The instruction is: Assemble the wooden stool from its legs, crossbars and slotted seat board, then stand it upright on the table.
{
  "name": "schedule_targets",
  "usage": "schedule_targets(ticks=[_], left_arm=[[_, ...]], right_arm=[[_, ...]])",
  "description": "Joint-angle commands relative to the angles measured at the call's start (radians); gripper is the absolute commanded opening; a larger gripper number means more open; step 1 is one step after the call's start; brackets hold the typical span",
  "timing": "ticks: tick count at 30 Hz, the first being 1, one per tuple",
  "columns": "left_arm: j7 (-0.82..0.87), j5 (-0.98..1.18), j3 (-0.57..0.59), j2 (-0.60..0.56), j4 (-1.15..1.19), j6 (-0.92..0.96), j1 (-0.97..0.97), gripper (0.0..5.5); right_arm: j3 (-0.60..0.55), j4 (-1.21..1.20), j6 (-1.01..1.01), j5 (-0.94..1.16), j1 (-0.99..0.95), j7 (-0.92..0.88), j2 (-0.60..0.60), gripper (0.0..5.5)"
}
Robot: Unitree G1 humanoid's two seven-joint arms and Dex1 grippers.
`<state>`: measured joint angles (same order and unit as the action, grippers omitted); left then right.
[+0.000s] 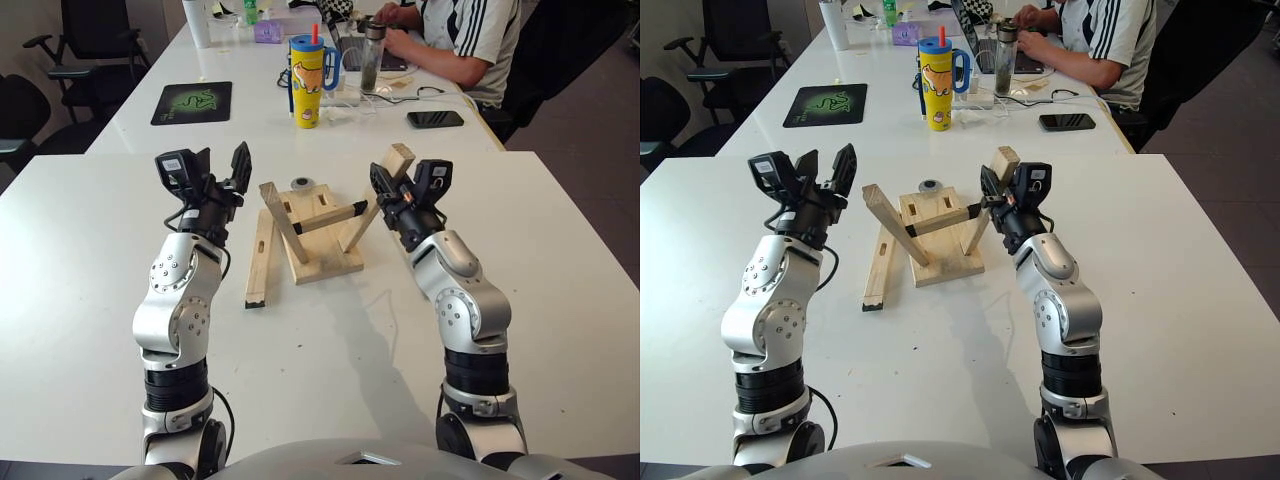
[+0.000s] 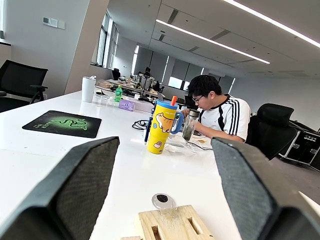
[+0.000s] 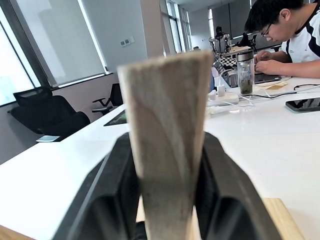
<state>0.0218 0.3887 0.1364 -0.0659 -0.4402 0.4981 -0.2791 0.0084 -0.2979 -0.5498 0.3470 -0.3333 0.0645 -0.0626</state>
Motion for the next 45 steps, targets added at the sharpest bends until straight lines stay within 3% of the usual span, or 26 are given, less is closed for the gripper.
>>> schedule_targets(ticks=[1,19,33,35,39,45], left_arm=[[0.015,-0.009,-0.019,0.009,-0.015,0.021,-0.027,3.40],[0.041,-0.090,-0.114,0.115,0.163,-0.008,-0.111,3.40],[0.035,-0.104,-0.116,0.097,0.162,0.017,-0.076,3.40],[0.036,-0.105,-0.119,0.098,0.158,0.021,-0.075,3.40],[0.034,-0.108,-0.135,0.099,0.143,0.030,-0.064,3.40],[0.041,-0.124,-0.152,0.092,0.114,0.038,-0.058,3.40]], right_arm=[[0.067,0.009,-0.038,-0.072,0.012,-0.004,-0.020,1.03],[0.174,-0.007,-0.090,-0.120,0.053,0.008,-0.028,1.05],[0.272,0.054,-0.255,-0.109,0.142,0.071,-0.158,1.08],[0.265,0.051,-0.272,-0.080,0.136,0.049,-0.129,1.09],[0.123,0.077,-0.364,0.024,0.099,-0.062,0.014,1.09],[0.033,0.083,-0.405,0.013,0.063,-0.214,0.140,1.05]])
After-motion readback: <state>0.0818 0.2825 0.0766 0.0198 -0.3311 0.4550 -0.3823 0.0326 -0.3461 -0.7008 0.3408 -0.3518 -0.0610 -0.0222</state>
